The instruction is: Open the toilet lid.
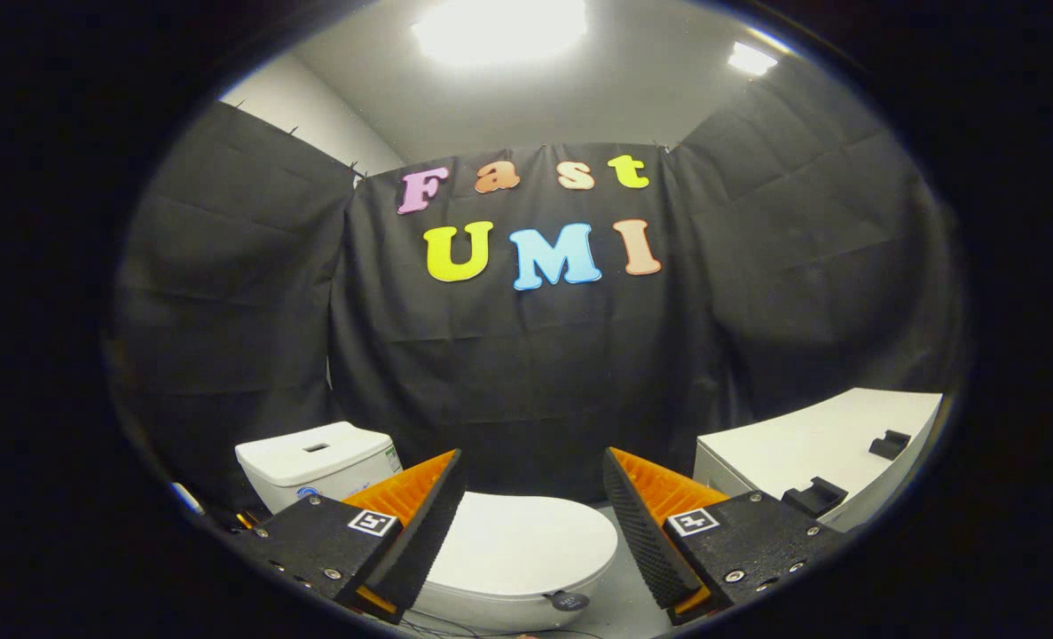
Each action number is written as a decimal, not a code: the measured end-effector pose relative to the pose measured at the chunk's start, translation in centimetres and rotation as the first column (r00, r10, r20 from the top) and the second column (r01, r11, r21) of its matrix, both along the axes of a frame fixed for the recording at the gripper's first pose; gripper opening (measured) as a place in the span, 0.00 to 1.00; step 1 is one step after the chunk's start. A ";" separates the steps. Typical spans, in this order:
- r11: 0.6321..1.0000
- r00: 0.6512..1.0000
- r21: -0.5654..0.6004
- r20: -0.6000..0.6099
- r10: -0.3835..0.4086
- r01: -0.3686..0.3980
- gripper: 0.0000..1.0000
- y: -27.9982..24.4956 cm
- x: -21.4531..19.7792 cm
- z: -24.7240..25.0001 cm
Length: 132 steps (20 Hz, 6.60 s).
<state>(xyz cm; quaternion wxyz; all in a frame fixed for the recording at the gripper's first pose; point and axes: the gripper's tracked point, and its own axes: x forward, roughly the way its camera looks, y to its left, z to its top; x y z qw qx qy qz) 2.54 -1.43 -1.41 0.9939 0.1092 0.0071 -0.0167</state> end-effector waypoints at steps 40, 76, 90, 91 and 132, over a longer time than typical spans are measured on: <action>0.506 0.914 0.766 -0.383 -0.133 0.395 0.94 -0.2 -0.1 -28.5; 0.321 0.924 0.867 -0.369 -0.098 0.380 0.00 2.2 2.8 -20.0; 0.480 0.972 0.851 -0.232 -0.019 0.213 0.00 6.2 5.1 -9.4; 0.502 0.971 0.838 -0.240 -0.014 0.214 0.01 6.6 5.1 -9.1; 0.921 0.977 0.366 -0.109 0.184 -0.133 0.01 29.3 9.8 6.8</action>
